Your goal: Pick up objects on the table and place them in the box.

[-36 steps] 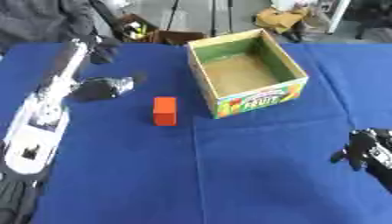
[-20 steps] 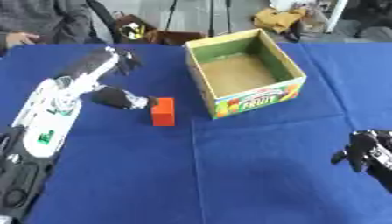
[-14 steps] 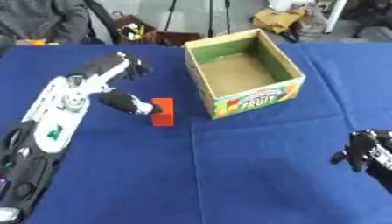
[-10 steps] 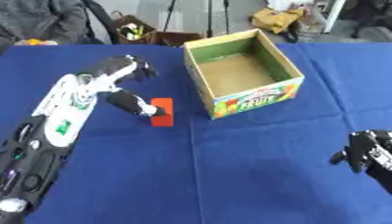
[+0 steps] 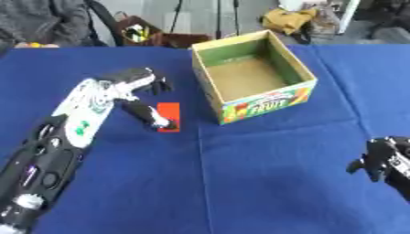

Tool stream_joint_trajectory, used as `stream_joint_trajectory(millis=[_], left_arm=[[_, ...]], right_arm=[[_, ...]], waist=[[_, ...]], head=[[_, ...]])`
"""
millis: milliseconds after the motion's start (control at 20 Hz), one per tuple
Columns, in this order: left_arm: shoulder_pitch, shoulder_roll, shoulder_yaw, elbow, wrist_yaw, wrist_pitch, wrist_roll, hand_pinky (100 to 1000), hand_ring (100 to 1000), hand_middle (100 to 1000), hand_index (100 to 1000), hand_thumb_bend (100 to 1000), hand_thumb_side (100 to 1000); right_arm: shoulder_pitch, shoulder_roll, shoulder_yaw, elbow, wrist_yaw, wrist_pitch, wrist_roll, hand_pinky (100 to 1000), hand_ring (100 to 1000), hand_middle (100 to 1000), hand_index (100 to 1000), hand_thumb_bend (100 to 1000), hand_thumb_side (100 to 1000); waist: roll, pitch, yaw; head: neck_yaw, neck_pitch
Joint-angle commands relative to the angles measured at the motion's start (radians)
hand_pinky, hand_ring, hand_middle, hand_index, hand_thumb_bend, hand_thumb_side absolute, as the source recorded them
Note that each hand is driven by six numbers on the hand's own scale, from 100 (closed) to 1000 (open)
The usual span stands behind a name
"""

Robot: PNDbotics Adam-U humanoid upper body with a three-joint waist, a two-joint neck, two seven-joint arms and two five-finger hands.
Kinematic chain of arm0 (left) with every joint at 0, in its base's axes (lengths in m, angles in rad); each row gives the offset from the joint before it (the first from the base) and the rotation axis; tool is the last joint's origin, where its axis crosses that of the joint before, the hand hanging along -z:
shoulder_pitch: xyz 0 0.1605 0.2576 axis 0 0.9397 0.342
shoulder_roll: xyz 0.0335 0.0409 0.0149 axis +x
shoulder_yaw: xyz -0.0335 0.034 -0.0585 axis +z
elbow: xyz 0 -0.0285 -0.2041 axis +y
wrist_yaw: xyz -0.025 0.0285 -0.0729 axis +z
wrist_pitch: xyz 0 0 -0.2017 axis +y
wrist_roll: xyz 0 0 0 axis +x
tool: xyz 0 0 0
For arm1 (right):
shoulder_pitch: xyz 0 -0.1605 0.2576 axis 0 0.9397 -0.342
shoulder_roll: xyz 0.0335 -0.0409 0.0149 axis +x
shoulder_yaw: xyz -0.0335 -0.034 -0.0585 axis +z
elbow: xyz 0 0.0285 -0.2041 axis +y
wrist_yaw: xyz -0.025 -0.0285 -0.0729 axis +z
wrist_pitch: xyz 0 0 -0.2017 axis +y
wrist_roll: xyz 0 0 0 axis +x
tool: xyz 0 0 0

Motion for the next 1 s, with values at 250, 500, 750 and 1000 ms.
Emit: stream_joint_trajectory(millis=[250, 500, 750, 1000], left_arm=[[-0.047, -0.006, -0.010, 0.073, -0.045, -0.048, 0.009, 761, 699, 683, 795, 662, 372], [-0.059, -0.018, -0.012, 0.111, -0.079, -0.069, 0.043, 759, 692, 675, 791, 638, 361], [-0.063, -0.024, -0.013, 0.133, -0.102, -0.077, 0.058, 753, 683, 668, 789, 610, 348], [-0.063, -0.027, -0.014, 0.148, -0.114, -0.081, 0.059, 719, 635, 630, 782, 488, 284]], right_arm=[[-0.013, -0.010, 0.000, -0.014, -0.002, 0.000, 0.004, 572, 325, 342, 364, 100, 249], [-0.013, -0.009, 0.000, -0.014, -0.003, 0.000, 0.005, 572, 325, 342, 364, 100, 250], [-0.013, -0.009, -0.001, -0.013, -0.002, 0.000, 0.005, 573, 325, 342, 364, 100, 250], [-0.013, -0.009, -0.001, -0.013, -0.002, 0.000, 0.005, 573, 325, 342, 364, 100, 251]], waist=[[0.000, -0.016, -0.005], [0.000, -0.016, -0.007], [0.000, -0.017, -0.007], [0.000, -0.017, -0.008]], head=[[0.005, -0.007], [0.007, -0.008], [0.007, -0.007], [0.006, -0.006]])
